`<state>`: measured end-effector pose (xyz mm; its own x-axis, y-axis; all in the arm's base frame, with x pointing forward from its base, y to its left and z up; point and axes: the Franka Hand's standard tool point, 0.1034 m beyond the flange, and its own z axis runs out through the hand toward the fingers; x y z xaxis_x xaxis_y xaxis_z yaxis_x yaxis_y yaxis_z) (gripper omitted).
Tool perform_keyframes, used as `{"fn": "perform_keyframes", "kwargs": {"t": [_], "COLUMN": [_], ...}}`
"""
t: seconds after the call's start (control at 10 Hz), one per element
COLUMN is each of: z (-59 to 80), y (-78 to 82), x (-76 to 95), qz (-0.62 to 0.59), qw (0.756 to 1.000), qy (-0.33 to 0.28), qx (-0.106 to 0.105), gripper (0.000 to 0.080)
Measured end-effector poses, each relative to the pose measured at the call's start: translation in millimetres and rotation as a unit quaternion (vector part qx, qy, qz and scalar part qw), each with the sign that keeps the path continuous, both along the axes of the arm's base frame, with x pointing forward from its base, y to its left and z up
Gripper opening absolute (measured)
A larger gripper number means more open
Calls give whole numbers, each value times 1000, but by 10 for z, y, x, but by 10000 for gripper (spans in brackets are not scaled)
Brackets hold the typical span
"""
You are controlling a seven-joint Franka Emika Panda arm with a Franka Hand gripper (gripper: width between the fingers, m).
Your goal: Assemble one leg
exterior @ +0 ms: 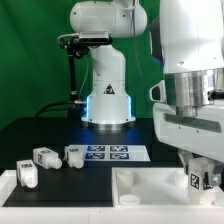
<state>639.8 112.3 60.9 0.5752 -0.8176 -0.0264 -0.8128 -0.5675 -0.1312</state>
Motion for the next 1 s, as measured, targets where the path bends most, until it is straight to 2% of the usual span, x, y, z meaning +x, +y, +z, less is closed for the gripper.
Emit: {"fn": "perform_keyframes", "kwargs": {"t": [0.1,0.2,0.3,0.5,0.6,0.7,0.8,0.9,1.0], "z": [9,39,53,29,35,54,63,47,41], "y": [30,95,109,72,50,0,-37,-32,-6], "x": [-2,-17,-40,-39,-24,30,50,44,36], "qz": [92,169,197,244,313,426,513,567,567], "qw": [996,985,980,969,949,901,853,817,818], "qy": [-8,-13,-18,-21,-30,-51,-57,-57,-57], "qx": [-7,-13,-15,-20,-33,-62,-77,-85,-84], "gripper": [509,616,644,648,648,649,649,649,649]}}
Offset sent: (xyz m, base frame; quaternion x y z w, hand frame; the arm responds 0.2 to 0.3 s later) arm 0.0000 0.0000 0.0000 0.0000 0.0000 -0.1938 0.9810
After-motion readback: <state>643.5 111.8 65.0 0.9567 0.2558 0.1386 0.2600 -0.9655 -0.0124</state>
